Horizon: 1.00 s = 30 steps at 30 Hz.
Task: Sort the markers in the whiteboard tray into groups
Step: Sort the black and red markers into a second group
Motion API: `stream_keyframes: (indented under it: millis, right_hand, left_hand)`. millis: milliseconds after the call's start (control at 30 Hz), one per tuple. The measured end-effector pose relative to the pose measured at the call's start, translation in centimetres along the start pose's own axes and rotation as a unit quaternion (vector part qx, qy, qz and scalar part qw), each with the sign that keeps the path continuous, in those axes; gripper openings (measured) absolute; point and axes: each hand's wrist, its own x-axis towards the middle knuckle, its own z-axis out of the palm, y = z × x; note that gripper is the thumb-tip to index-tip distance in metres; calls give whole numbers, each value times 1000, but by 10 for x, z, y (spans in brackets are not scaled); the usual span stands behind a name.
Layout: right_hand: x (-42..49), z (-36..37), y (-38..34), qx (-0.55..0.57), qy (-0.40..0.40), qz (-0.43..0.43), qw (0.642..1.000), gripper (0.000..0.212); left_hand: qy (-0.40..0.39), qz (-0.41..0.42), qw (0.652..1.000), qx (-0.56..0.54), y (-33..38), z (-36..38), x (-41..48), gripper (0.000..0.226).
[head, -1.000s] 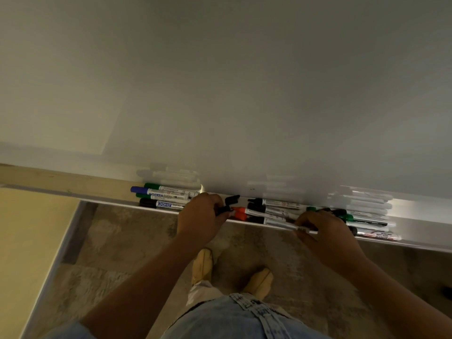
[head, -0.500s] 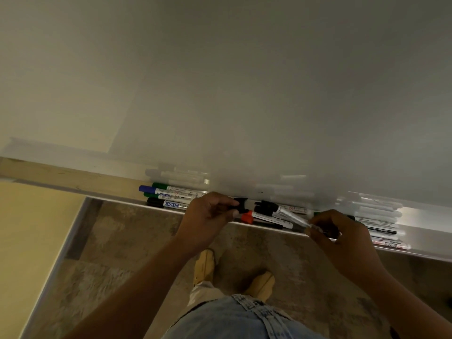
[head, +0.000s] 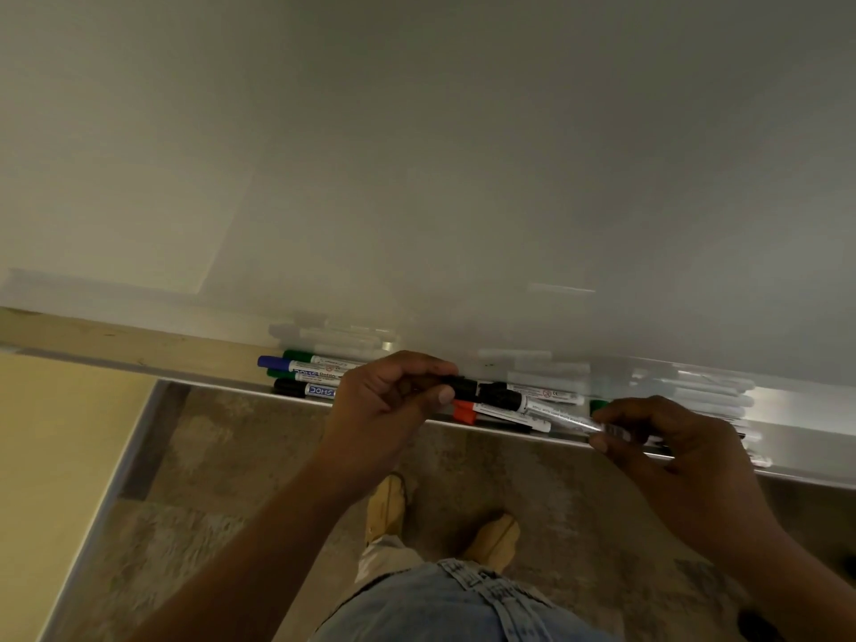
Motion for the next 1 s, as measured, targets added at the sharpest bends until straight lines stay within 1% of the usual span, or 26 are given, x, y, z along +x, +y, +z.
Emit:
stream_keyframes:
  millis: [133, 333, 433, 567, 733, 800, 867, 933, 1000]
  right_hand:
    - [1, 4, -5, 1, -5, -8, 1000, 25]
    - [4, 4, -6, -16, -1, -24, 1000, 24]
    - [4, 4, -5, -39, -12, -42, 998, 25]
    - [5, 3, -6, -35, -11, -39, 999, 26]
    - [7, 1, -15, -35, -19, -47, 998, 25]
    - [9, -1, -21, -16, -41, -57, 997, 22]
    - [10, -2, -30, 17, -94, -76, 992, 23]
    - [8, 1, -40, 49, -150, -111, 981, 28]
    - [5, 5, -52, 79, -189, -128, 970, 32]
  left_hand:
    - [-6, 5, 1000, 17, 0, 1, -1, 23]
    - [8, 7, 1000, 22, 1, 0, -2, 23]
    - [-6, 15, 999, 50, 1, 0, -2, 22]
    - [-8, 14, 998, 64, 1, 0, -1, 21]
    - [-35, 14, 996, 83, 6, 5, -2, 20]
    - [-40, 0, 997, 71, 11, 8, -3, 20]
    - [-60, -22, 996, 55, 18, 12, -6, 20]
    - [-108, -46, 991, 63, 24, 20, -14, 18]
    - [-149, -64, 985, 55, 28, 34, -22, 17]
